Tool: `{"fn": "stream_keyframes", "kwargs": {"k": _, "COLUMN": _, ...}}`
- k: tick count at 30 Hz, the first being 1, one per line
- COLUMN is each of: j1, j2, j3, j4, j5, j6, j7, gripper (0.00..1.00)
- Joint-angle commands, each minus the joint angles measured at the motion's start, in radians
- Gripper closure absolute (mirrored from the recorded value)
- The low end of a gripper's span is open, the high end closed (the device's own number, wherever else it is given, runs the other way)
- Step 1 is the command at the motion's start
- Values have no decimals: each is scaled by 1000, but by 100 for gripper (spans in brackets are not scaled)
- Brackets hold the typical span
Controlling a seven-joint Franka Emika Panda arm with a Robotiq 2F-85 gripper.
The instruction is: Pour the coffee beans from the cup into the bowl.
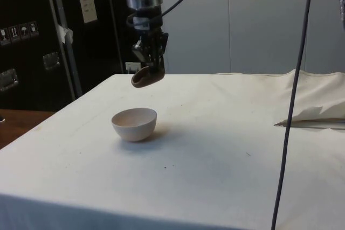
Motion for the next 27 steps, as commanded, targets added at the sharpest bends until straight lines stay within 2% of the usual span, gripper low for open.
{"fn": "stream_keyframes", "kwargs": {"k": 1, "j1": 2, "j2": 4, "j3": 0, "j4": 7, "j5": -7, "j6": -10, "j7": 1, "gripper": 100}}
{"fn": "stream_keyframes", "kwargs": {"k": 8, "j1": 4, "j2": 18, "j3": 15, "j4": 37, "j5": -31, "j6": -35, "j7": 5, "gripper": 100}}
{"fn": "stream_keyframes", "kwargs": {"k": 9, "j1": 0, "j2": 13, "j3": 16, "j4": 28, "j5": -21, "j6": -24, "j7": 0, "gripper": 100}}
{"fn": "stream_keyframes", "kwargs": {"k": 11, "j1": 5, "j2": 21, "j3": 19, "j4": 44, "j5": -38, "j6": -44, "j7": 7, "gripper": 100}}
{"fn": "stream_keyframes", "kwargs": {"k": 17, "j1": 5, "j2": 28, "j3": 35, "j4": 66, "j5": -60, "j6": -70, "j7": 13, "gripper": 100}}
{"fn": "stream_keyframes", "kwargs": {"k": 18, "j1": 0, "j2": 24, "j3": 38, "j4": 59, "j5": -49, "j6": -60, "j7": 4, "gripper": 100}}
{"fn": "stream_keyframes", "kwargs": {"k": 19, "j1": 5, "j2": 28, "j3": 38, "j4": 68, "j5": -63, "j6": -73, "j7": 14, "gripper": 100}}
{"fn": "stream_keyframes", "kwargs": {"k": 25, "j1": 5, "j2": 33, "j3": 55, "j4": 86, "j5": -89, "j6": -100, "j7": 21, "gripper": 100}}
{"fn": "stream_keyframes", "kwargs": {"k": 26, "j1": 0, "j2": 30, "j3": 56, "j4": 77, "j5": -76, "j6": -85, "j7": 12, "gripper": 100}}
{"fn": "stream_keyframes", "kwargs": {"k": 27, "j1": 5, "j2": 33, "j3": 55, "j4": 86, "j5": -89, "j6": -100, "j7": 21, "gripper": 100}}
